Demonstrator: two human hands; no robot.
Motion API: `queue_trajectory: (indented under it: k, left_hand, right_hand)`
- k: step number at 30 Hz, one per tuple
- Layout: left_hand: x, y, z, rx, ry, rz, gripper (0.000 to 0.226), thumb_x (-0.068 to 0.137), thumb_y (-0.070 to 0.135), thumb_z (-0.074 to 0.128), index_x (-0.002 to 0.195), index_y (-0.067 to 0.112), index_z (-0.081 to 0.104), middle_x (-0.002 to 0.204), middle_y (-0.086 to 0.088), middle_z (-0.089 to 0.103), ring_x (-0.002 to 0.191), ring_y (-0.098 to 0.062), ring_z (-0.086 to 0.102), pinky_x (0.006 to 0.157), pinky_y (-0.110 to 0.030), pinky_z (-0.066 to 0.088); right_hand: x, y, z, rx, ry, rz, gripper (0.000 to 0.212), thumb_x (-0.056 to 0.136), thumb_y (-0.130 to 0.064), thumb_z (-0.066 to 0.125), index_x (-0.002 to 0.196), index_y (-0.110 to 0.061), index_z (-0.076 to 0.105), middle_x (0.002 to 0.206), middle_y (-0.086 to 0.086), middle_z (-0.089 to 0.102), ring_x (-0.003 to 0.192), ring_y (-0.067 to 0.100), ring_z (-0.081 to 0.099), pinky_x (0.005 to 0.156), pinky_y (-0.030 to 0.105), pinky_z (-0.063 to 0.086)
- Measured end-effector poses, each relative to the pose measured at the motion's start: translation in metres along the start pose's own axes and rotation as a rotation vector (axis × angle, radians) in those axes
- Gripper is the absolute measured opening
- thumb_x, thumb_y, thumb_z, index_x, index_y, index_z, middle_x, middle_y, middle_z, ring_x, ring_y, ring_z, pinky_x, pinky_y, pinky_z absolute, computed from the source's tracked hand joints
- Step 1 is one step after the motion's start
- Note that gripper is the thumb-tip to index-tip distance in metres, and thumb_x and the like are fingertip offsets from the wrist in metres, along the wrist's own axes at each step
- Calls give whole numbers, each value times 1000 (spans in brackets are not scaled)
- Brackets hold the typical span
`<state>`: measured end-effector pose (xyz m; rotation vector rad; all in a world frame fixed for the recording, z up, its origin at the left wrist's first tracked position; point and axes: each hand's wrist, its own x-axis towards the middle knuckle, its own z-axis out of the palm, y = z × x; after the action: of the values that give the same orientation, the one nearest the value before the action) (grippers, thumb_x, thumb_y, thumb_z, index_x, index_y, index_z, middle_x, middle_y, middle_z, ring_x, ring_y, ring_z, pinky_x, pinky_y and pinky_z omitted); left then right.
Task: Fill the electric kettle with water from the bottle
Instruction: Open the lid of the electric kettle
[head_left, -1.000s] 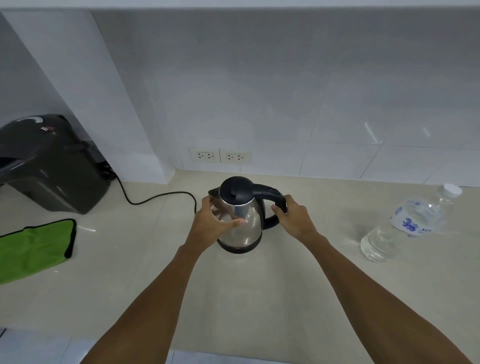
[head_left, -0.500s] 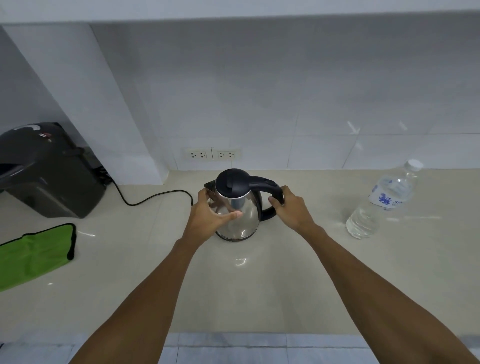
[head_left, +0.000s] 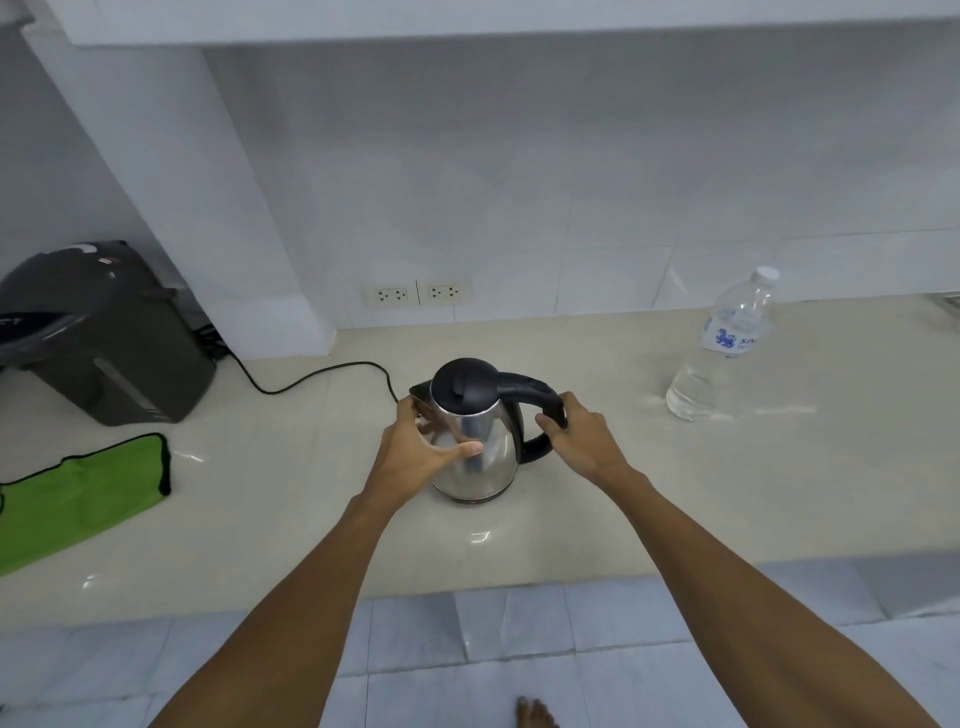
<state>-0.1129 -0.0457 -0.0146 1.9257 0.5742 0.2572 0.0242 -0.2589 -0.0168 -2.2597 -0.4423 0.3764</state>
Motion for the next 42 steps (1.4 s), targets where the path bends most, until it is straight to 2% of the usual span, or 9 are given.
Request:
queue_trajectory:
  k: [9, 15, 23, 28, 33, 35, 37, 39, 42]
  left_hand:
    - [-34, -25, -5, -1, -14, -26, 97, 66, 39, 102, 142, 23, 44, 133, 8, 60, 122, -13, 60, 98, -25, 49]
    - [-42, -36, -1, -3, -12, -49, 99, 65, 40, 103, 142, 22, 44, 135, 6, 61, 120, -11, 60, 97, -25, 49]
    - [-39, -35, 9, 27, 5, -57, 103, 64, 45, 102, 145, 22, 42, 135, 9, 58, 119, -10, 58, 97, -25, 48]
    - [-37, -36, 12, 37, 4, -63, 110, 62, 49, 102, 149, 25, 39, 134, 13, 54, 122, -10, 58, 100, -28, 50]
    - [-35, -35, 11, 42, 1, -81, 109, 59, 48, 103, 145, 28, 39, 131, 17, 52, 123, -12, 58, 103, -32, 52]
    - [-35, -33, 12, 33, 2, -86, 108, 60, 44, 104, 144, 27, 39, 132, 17, 51, 123, -11, 57, 102, -30, 50]
    - [-34, -33, 12, 13, -8, -102, 109, 60, 41, 105, 145, 26, 38, 135, 15, 51, 123, -11, 55, 100, -28, 48]
    - [-34, -33, 11, -5, -20, -110, 107, 59, 40, 105, 142, 30, 37, 135, 14, 52, 124, -11, 54, 97, -24, 46]
    - [-34, -31, 11, -35, -19, -113, 106, 58, 38, 106, 138, 35, 36, 132, 15, 54, 122, -9, 53, 86, -13, 43]
  right_hand:
    - [-34, 9, 24, -18, -15, 25, 27, 102, -38, 55, 117, -16, 53, 90, 5, 64, 83, 25, 62, 68, 33, 45]
    - [-40, 14, 28, -34, -39, 19, 25, 103, -35, 55, 117, -15, 53, 90, 6, 64, 80, 22, 62, 62, 22, 43]
    - [-31, 26, 26, 16, -73, 35, 25, 102, -36, 56, 119, -18, 53, 96, 7, 66, 92, 28, 66, 82, 40, 55]
    - [-27, 33, 20, 59, -108, 34, 31, 100, -41, 58, 124, -23, 53, 110, 8, 68, 103, 25, 65, 86, 36, 52]
    - [-15, 26, -11, -15, -414, 97, 59, 94, -31, 61, 147, -22, 37, 144, 4, 54, 124, 23, 57, 100, 35, 45]
    - [-8, 13, -23, -46, -377, 70, 65, 96, -30, 56, 154, -18, 31, 156, 5, 43, 139, 24, 46, 105, 32, 38]
    - [-3, -9, -27, -81, -274, -7, 58, 100, -30, 50, 154, -15, 34, 158, 5, 41, 144, 24, 41, 111, 34, 35]
    - [-2, -33, -22, -109, -182, -104, 51, 102, -33, 48, 149, -16, 41, 153, 5, 48, 142, 24, 43, 114, 38, 36]
    - [-8, -67, 2, -225, -114, -248, 50, 99, -48, 49, 142, -21, 48, 142, 4, 56, 133, 26, 49, 106, 45, 43]
